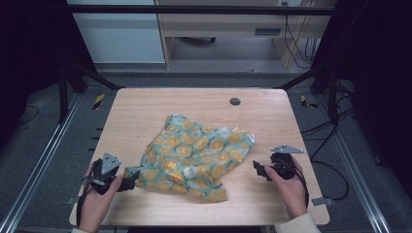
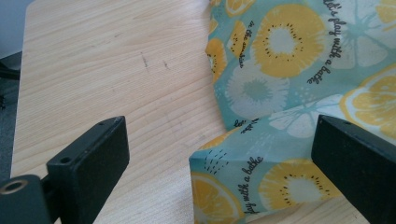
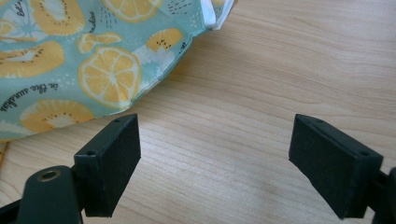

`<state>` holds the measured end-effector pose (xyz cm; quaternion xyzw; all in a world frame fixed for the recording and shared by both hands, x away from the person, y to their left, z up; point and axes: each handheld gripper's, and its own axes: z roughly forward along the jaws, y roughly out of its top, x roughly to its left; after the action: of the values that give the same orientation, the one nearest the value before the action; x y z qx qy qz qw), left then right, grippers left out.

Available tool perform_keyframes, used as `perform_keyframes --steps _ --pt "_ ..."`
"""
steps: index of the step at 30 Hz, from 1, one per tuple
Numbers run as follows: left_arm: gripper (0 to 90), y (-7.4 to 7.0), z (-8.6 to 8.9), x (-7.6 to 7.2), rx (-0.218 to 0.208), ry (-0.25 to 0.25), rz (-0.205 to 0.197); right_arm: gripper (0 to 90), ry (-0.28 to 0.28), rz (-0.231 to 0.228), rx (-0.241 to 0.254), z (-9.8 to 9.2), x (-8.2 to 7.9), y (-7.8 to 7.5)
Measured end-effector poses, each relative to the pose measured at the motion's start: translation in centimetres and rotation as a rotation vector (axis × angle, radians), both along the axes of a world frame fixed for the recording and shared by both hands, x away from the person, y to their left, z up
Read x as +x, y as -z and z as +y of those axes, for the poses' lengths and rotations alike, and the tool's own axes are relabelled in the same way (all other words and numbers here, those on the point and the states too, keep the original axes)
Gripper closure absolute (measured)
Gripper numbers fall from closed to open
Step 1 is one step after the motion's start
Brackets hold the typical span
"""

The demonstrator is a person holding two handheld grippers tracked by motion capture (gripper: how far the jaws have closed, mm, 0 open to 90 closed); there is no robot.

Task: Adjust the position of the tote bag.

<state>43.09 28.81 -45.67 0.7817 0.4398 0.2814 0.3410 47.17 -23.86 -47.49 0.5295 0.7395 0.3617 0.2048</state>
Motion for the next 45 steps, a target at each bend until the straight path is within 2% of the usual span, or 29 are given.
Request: perform_keyframes --steps 5,18,20,21,22,23,24,26,27,31,32,34,38,39,41,42,43,45 --pt "4.2 0.0 -0.1 0.0 0.0 0.0 -0.001 16.6 0.011 0.015 0.024 0.1 0.0 0.0" --pt "4.4 0.2 0.0 -0.1 0.003 0.001 0.004 19.4 -0.022 0.036 0.015 0.8 0.9 0.0" --pt "4.5 0.3 -0.1 0.0 0.005 0.001 0.01 19.1 -0.035 0.031 0.012 1.1 1.5 -0.4" --pt "4.5 0.3 -0.1 0.0 0.011 0.003 0.011 18.4 -0.043 0.031 0.032 1.5 2.3 -0.9" --pt "4.5 0.3 -0.2 0.0 0.012 0.004 0.013 18.4 -0.043 0.031 0.032 1.5 2.3 -0.9" --pt "4.5 0.3 -0.3 -0.1 0.013 0.007 0.012 17.3 -0.059 0.03 0.038 2.0 3.2 -1.5" --pt "4.4 0.3 -0.3 -0.1 0.013 0.007 0.012 17.3 -0.059 0.03 0.038 2.0 3.2 -1.5" --pt "4.5 0.4 -0.3 -0.2 0.017 0.007 0.013 16.3 -0.058 0.019 0.023 2.3 4.7 -2.1" --pt "4.4 0.4 -0.3 -0.2 0.018 0.007 0.014 15.5 -0.057 0.028 0.019 2.5 5.4 -2.2" --pt "4.4 0.4 -0.3 -0.1 0.018 0.009 0.015 13.3 -0.049 0.057 0.031 2.5 7.5 -2.0" --pt "4.5 0.4 -0.3 -0.1 0.018 0.009 0.015 13.3 -0.049 0.057 0.031 2.5 7.5 -2.0" --pt "4.5 0.4 -0.4 -0.1 0.018 0.009 0.013 12.4 -0.049 0.089 0.036 2.5 8.7 -1.6" --pt "4.5 0.4 -0.5 -0.1 0.019 0.012 0.011 12.6 -0.062 0.108 0.023 2.7 9.5 -1.0" --pt "4.5 0.4 -0.5 -0.1 0.018 0.012 0.011 13.5 -0.066 0.108 0.022 2.8 9.7 -0.8" --pt "4.6 0.4 -0.6 -0.1 0.02 0.015 0.015 24.9 -0.089 0.126 0.043 3.0 10.0 -0.4" --pt "4.7 0.4 -0.6 -0.1 0.02 0.015 0.015 24.9 -0.089 0.126 0.043 3.0 10.0 -0.4" --pt "4.7 0.4 -0.6 -0.1 0.023 0.016 0.016 37.6 -0.113 0.115 0.05 3.1 9.9 -0.4" --pt "4.9 0.4 -0.8 -0.1 0.025 0.022 0.016 52.0 -0.136 0.091 0.053 3.3 9.7 -0.6"
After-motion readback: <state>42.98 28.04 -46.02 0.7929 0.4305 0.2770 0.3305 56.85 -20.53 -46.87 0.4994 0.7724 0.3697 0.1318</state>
